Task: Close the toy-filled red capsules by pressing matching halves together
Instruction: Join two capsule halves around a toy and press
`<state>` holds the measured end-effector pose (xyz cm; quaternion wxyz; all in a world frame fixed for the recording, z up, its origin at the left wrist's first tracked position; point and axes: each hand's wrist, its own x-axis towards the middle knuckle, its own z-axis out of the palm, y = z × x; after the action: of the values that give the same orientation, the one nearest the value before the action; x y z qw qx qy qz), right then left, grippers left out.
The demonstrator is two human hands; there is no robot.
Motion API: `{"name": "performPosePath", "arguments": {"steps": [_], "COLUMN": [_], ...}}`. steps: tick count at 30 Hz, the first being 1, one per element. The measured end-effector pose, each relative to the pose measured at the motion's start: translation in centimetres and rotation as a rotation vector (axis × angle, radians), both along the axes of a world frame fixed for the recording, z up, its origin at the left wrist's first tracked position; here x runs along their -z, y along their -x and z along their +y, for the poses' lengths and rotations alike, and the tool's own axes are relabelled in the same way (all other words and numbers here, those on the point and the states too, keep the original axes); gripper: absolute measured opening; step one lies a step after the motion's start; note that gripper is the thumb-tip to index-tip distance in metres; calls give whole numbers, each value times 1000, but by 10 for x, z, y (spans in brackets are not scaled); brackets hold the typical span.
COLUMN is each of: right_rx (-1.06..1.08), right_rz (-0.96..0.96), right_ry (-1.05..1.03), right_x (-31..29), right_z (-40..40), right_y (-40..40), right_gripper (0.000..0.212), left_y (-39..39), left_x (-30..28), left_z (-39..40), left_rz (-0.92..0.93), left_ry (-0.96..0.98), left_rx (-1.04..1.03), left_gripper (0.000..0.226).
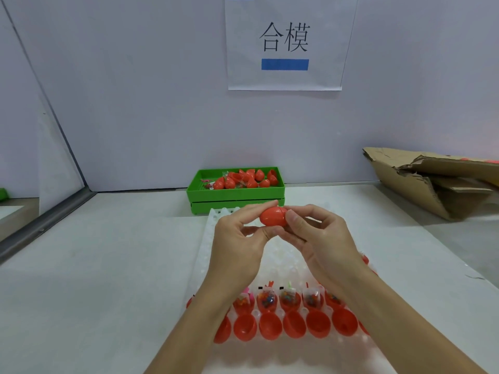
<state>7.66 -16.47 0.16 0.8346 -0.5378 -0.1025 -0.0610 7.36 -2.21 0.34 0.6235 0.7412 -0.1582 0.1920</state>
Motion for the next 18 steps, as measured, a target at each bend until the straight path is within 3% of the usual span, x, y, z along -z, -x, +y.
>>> {"name": "performPosePath", "arguments": {"steps": [7,10,13,18], "right_rx": [114,149,151,171], "right_rz": [-20,-52,-84,-135], "right_ry": [139,243,355,482], "right_x": [1,0,-3,-4], "right_z": [-1,-2,-3,-7], "right_y": [2,2,2,0], "right_gripper": [4,23,28,16], "left_y": [-3,-5,-6,-7], "left_x": [10,11,11,11], "left_z": [0,3,7,9], "left_rz": [-11,-24,-39,-46], "left_ry": [-43,-94,-178,-291], "left_rx": [35,18,1,3], "left_gripper": [40,42,44,39]}}
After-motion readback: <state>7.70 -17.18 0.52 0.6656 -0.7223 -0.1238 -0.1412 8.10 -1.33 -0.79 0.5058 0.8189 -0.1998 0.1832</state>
